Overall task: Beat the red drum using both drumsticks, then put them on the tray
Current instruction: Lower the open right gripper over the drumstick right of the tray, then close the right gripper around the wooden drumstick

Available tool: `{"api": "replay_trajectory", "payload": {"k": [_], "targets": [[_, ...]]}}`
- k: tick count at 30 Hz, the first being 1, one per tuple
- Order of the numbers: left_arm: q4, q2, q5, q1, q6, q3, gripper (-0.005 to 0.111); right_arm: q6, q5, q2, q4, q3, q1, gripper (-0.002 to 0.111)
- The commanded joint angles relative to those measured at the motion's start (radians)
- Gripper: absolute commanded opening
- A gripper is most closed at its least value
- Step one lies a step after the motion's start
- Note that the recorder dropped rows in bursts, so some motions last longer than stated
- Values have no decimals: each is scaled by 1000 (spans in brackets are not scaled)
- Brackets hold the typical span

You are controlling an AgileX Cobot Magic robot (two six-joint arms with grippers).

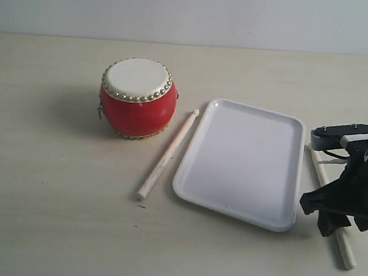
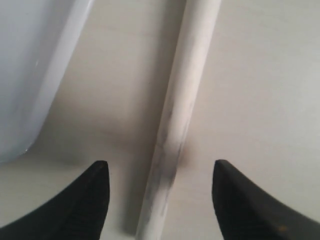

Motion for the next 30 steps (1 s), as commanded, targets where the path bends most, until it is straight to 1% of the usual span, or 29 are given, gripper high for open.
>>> {"api": "replay_trajectory", "payload": {"k": [1,10,22,26,30], "targets": [[3,-4,-6,-4,-7,-3,0,8,2,-1,-12,-10,4,58],[3,-4,-6,-4,-7,-3,0,83,1,14,-103,-10,4,55],[3,-4,-6,-4,-7,-3,0,114,2,39,-103,-10,4,55],[3,-4,-6,-4,-7,-3,0,120,-2,39,-103,-10,4,52],[3,-4,-6,-4,-7,-3,0,120,-11,41,-103,-10,4,52]]}}
